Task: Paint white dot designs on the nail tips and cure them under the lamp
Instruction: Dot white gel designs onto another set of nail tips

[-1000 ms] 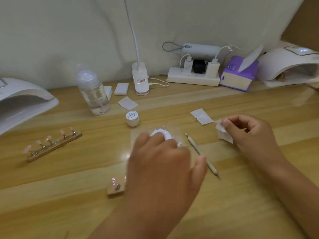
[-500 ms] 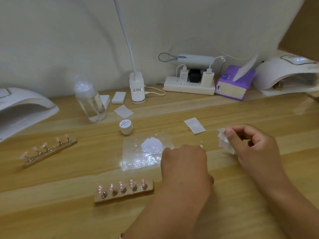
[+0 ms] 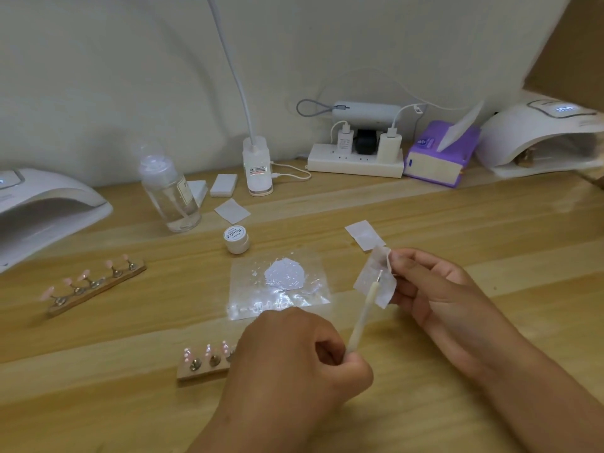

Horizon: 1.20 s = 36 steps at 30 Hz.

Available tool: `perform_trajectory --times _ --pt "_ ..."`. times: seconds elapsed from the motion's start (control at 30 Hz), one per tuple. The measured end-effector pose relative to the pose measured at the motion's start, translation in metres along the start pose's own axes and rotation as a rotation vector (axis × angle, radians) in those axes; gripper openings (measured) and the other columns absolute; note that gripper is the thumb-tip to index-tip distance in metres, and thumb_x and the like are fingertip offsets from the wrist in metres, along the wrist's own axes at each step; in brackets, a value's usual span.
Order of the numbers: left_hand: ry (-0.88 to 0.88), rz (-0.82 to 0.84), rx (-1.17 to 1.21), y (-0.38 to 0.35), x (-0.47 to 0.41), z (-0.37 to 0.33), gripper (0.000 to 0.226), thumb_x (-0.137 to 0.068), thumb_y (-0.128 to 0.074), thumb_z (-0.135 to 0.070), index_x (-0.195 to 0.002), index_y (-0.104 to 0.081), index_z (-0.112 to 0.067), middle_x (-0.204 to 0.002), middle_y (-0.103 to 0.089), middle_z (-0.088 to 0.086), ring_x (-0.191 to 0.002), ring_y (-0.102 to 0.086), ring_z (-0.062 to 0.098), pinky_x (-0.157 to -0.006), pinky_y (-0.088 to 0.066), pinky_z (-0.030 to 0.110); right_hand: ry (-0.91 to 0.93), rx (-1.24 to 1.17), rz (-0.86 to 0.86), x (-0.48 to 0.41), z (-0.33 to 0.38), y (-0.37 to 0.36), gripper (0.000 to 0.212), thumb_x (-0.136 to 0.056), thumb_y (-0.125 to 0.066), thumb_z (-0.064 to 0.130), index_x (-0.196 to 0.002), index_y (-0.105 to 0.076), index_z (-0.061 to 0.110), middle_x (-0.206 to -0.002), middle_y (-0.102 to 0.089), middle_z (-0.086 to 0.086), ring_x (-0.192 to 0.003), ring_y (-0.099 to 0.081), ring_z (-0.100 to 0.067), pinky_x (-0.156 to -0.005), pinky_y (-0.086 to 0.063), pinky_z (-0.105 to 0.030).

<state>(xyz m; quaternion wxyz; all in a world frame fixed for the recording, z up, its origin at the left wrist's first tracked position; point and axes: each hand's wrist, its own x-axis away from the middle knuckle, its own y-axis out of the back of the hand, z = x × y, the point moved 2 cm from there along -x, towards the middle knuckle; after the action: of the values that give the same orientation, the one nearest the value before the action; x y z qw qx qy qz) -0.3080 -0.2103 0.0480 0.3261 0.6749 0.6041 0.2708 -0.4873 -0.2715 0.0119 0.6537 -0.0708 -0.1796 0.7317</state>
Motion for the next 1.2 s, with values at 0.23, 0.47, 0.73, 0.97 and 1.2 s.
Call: perform_trajectory --times 0.23,0.47,0.73,0.97,1.2 --pt "-0.060 -0.110 -0.022 -0.003 -0.004 0.002 0.026 -0.055 -0.054 -0.053 -0.078 -0.064 -0.047 -0.055 -0.059 -0.028 -0.069 -0.059 0.005 -0.057 -0.030 0.012 -0.025 -0.034 0.058 0.002 0.003 -0.005 0.026 -0.077 -0.071 0.020 -0.100 -0.071 0.007 -0.089 -0.071 -0.014 -0.082 -0.067 -0.022 -0.072 -0.058 -0.026" --pt "-0.048 -0.037 0.094 0.003 0.000 -0.002 0.024 -0.056 -0.058 -0.044 -0.065 -0.068 -0.024 -0.053 -0.058 -0.004 -0.051 -0.051 0.016 -0.056 -0.034 0.013 -0.032 -0.105 0.071 0.003 0.007 -0.004 0.023 -0.069 -0.072 0.004 -0.082 -0.054 0.011 -0.073 -0.069 -0.010 -0.066 -0.068 -0.015 -0.064 -0.057 -0.022" --pt "0.081 0.091 0.347 0.025 0.011 0.004 0.019 -0.053 -0.066 -0.036 -0.057 -0.072 -0.019 -0.046 -0.057 -0.002 -0.046 -0.050 0.004 -0.052 -0.046 0.020 0.068 -0.247 -0.119 -0.003 0.023 0.015 0.020 -0.070 -0.067 0.004 -0.078 -0.054 0.017 -0.071 -0.067 0.001 -0.072 -0.068 -0.010 -0.066 -0.056 -0.018" --pt "0.093 0.047 0.419 0.021 0.006 -0.005 0.017 -0.054 -0.067 -0.034 -0.055 -0.070 -0.017 -0.044 -0.052 -0.006 -0.042 -0.046 0.005 -0.048 -0.040 0.015 -0.052 -0.211 0.078 0.008 0.006 -0.015 0.014 -0.083 -0.063 0.012 -0.096 -0.063 0.008 -0.086 -0.068 -0.010 -0.073 -0.068 -0.014 -0.072 -0.058 -0.024" --pt "0.142 0.124 0.520 0.017 0.004 -0.009 0.020 -0.058 -0.063 -0.034 -0.056 -0.073 -0.017 -0.047 -0.059 -0.001 -0.041 -0.043 0.005 -0.045 -0.037 0.014 -0.057 -0.299 0.112 0.008 0.010 -0.013 0.019 -0.072 -0.069 0.009 -0.088 -0.076 0.016 -0.084 -0.069 -0.005 -0.075 -0.068 -0.013 -0.076 -0.058 -0.024"
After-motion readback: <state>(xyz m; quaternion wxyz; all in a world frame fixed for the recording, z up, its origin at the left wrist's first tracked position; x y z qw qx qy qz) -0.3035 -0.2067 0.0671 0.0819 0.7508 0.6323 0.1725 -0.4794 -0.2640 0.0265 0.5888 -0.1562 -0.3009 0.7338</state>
